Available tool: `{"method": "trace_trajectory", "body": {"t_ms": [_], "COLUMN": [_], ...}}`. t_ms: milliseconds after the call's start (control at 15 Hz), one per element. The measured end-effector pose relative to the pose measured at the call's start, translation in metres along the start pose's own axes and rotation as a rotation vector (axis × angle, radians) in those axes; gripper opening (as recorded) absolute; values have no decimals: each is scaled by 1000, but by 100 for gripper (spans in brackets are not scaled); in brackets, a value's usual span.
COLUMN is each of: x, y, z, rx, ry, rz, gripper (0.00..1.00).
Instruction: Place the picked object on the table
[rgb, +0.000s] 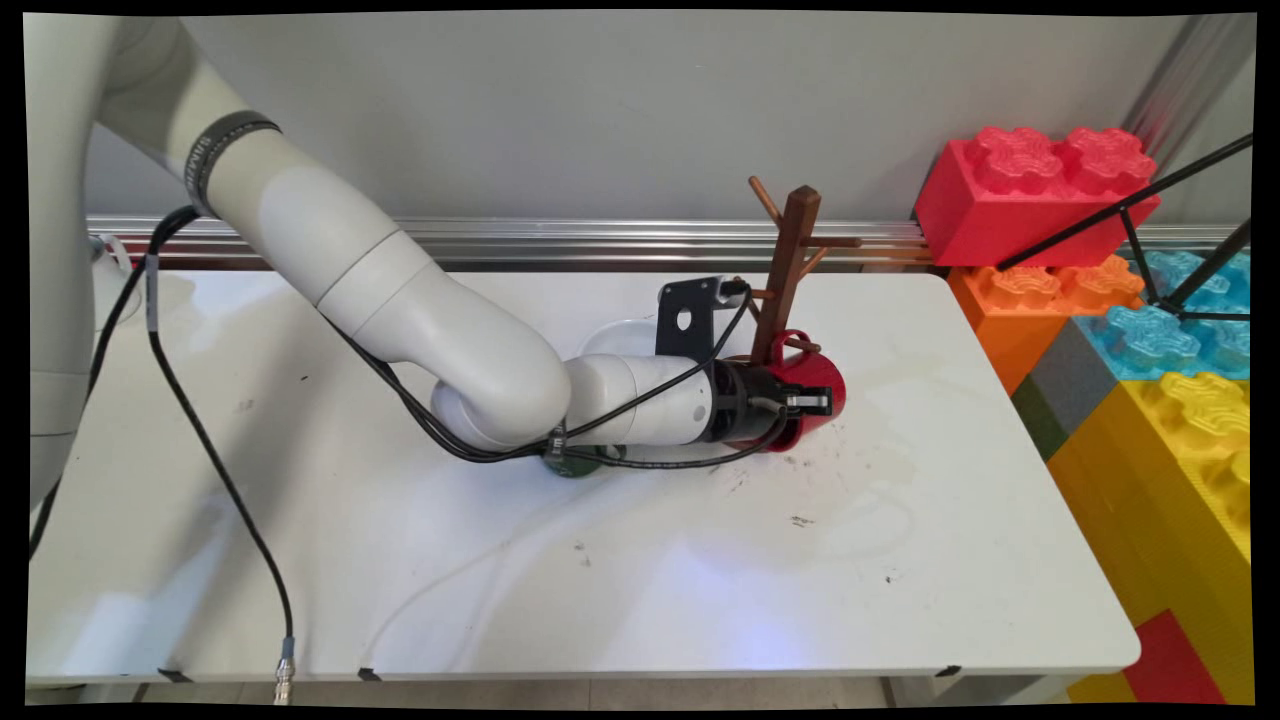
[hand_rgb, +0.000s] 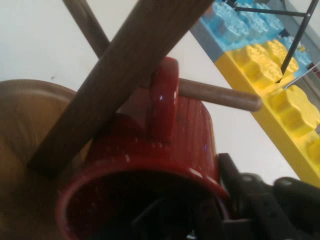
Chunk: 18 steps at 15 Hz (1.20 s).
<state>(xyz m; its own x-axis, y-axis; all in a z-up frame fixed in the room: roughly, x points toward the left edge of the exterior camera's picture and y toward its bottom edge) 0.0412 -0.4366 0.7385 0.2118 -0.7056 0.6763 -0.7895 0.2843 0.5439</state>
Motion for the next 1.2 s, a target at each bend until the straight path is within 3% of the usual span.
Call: {"method": "trace_trajectory", "body": {"t_ms": [600, 1200], "x": [0, 10], "y": [-3, 13], "z": [-12, -27], "rx": [-2, -94], "ry": [-14, -19], "rz": [-3, 10], "gripper": [0, 0]}}
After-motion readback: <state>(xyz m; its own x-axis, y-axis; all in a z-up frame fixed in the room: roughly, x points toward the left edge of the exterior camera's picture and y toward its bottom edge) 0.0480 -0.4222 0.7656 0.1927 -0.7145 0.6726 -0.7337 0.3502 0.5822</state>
